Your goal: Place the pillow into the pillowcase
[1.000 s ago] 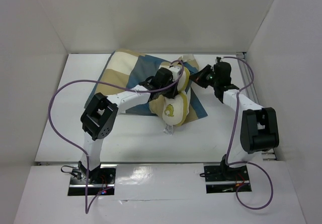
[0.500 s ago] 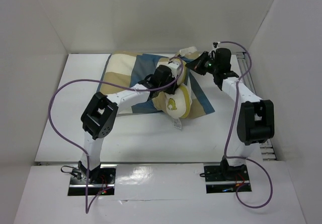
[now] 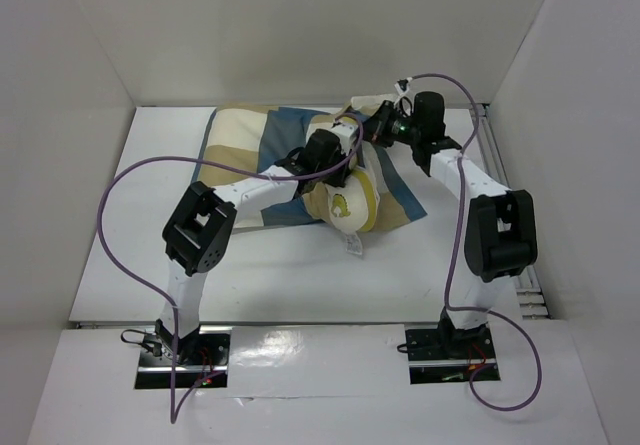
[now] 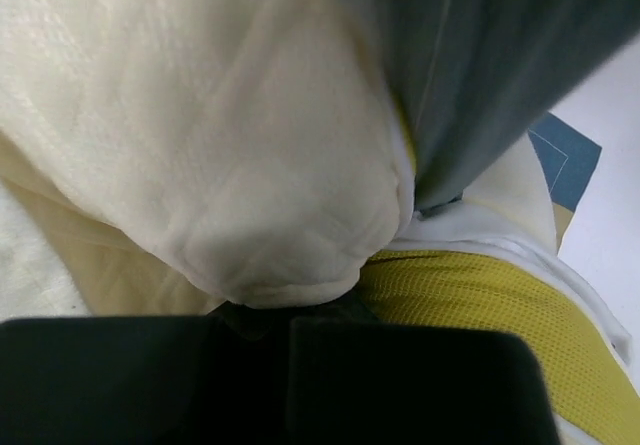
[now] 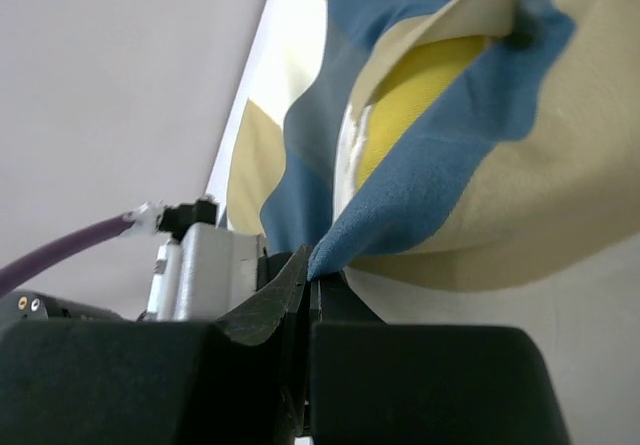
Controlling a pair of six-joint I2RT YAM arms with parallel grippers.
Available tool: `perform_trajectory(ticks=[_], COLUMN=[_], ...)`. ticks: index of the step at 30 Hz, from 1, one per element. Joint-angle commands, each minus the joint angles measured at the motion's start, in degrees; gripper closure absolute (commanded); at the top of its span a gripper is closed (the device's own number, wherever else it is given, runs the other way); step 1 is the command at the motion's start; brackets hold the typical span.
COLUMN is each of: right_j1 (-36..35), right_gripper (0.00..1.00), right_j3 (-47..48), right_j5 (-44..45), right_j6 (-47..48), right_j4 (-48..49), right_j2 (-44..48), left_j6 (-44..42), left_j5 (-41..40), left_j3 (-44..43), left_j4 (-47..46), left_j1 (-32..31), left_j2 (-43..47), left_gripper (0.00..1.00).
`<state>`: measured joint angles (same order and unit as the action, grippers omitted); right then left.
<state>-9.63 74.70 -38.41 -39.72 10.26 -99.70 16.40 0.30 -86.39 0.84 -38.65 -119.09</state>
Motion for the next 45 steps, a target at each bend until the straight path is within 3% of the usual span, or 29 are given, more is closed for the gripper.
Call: perform_trajectory(ticks=[1,3,7,12,19,23,24,28,30,35,39,44,45], right_j1=[-3.9,-5.65,-6.63,-5.23,-4.52,-5.13,-5.14,-5.14,-5.14,-5.14,-5.14,-5.14,-5.14], right_gripper=[1.0,1.0,1.0,1.0,1.0,1.0,1.0,1.0,1.0,1.0,1.0,1.0,1.0], right_j3=[8.64,5.91,0.64,-13.14,-21.07,-22.22,-22.75,-23.28,-23.28,-21.62,-21.09,-19.95,-19.94], right_j5=[-10.01,-11.76,-11.95,-6.16,-3.6,-1.5,-0.88,1.49,2.11,2.72,2.73,3.25,3.26], right_j6=[-1.24,2.26,9.48,10.8,10.63,13.08,13.62,15.29,15.99,17.92,19.07,19.6,19.6], right_j4=[33.68,32.2,19.56,16.12,11.89,6.89,5.05,1.87,1.08,-2.08,-3.14,-4.37,-4.9], right_j2=[11.71,13.3,14.01,17.52,17.53,16.38,16.38,17.69,18.4,19.02,19.02,18.49,17.88], left_j6=[-1.81,-1.81,-1.81,-1.81,-1.12,-0.5,-0.5,0.21,0.9,3.98,7.75,9.88,9.35], left_j5=[7.61,7.62,9.45,12.97,20.53,20.71,20.71,22.28,24.57,32.98,37.04,47.93,52.74], left_j3=[7.73,7.73,7.73,8.78,7.56,5.19,4.4,1.14,-0.26,-0.27,-2.81,-6.07,-8.42], left_j4=[37.3,37.3,36.69,36.69,38.71,41.6,42.48,43.54,42.49,37.23,33.01,25.8,25.18], left_j1=[-2.57,-2.57,-2.57,-0.72,-0.19,-0.19,-0.19,1.12,3.05,8.32,8.94,10.09,10.09], left_j2=[-11.43,-11.43,-8.19,0.51,13.34,18.36,18.97,21.62,23.02,23.02,20.39,18.8,18.28], left_gripper=[1.0,1.0,1.0,1.0,1.0,0.99,0.83,0.53,0.53,0.85,1.0,1.0,0.96])
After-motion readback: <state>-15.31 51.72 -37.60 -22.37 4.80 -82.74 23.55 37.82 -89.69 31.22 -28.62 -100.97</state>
